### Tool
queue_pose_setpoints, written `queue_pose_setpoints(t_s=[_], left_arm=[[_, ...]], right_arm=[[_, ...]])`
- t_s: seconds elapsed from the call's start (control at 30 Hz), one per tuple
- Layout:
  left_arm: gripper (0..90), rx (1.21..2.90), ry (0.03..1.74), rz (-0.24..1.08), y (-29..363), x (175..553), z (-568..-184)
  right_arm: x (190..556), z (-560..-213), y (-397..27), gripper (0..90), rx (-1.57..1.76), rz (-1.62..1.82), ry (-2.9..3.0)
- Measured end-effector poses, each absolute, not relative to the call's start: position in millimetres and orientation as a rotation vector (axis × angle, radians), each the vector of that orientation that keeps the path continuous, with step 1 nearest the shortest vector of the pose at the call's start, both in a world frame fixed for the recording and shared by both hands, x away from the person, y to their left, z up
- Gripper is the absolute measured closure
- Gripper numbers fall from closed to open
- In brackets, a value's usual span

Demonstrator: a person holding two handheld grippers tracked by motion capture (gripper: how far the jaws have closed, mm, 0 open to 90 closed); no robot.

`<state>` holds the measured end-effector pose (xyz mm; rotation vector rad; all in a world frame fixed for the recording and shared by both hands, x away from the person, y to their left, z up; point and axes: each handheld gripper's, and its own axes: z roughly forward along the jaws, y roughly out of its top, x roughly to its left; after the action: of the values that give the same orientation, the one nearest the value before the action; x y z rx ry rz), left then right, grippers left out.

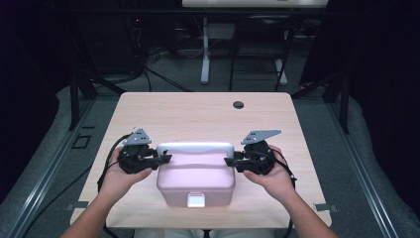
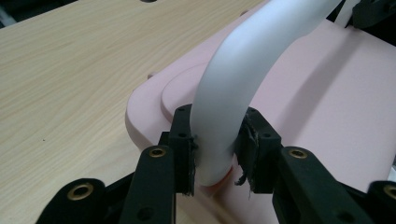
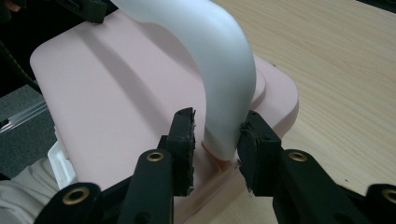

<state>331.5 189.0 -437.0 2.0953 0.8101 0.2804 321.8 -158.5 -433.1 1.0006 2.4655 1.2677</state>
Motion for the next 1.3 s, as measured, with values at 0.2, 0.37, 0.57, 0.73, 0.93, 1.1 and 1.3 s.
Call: queue_pose_setpoints(t_s=[0.2, 0.37, 0.57, 0.73, 0.93, 1.1, 1.3], left_arm=[[70.0, 2.082, 0.814, 0.259, 191.1, 331.3, -438.3], [71.2, 2.073, 0.814, 0.252, 191.7, 331.0, -439.0], [72.9, 2.073, 0.813, 0.255, 192.2, 331.2, -438.9], [73.5, 2.075, 0.810, 0.260, 192.3, 330.9, -438.8], [73.6, 2.071, 0.811, 0.267, 191.9, 329.5, -439.0], [73.7, 2.080, 0.805, 0.259, 192.2, 327.0, -438.3], [73.9, 2.083, 0.803, 0.251, 192.7, 323.4, -438.0]], right_arm=[[322.5, -436.7, -158.3, 68.2, 1.008, 1.272, 2.469], [322.9, -437.0, -159.2, 70.5, 1.018, 1.281, 2.468], [322.9, -437.6, -159.9, 72.9, 1.022, 1.289, 2.454], [322.5, -438.1, -160.7, 73.4, 1.032, 1.296, 2.451], [321.5, -438.5, -160.6, 73.7, 1.030, 1.300, 2.444], [318.4, -438.5, -160.8, 73.9, 1.027, 1.303, 2.449], [314.8, -438.7, -161.2, 73.9, 1.022, 1.306, 2.452]])
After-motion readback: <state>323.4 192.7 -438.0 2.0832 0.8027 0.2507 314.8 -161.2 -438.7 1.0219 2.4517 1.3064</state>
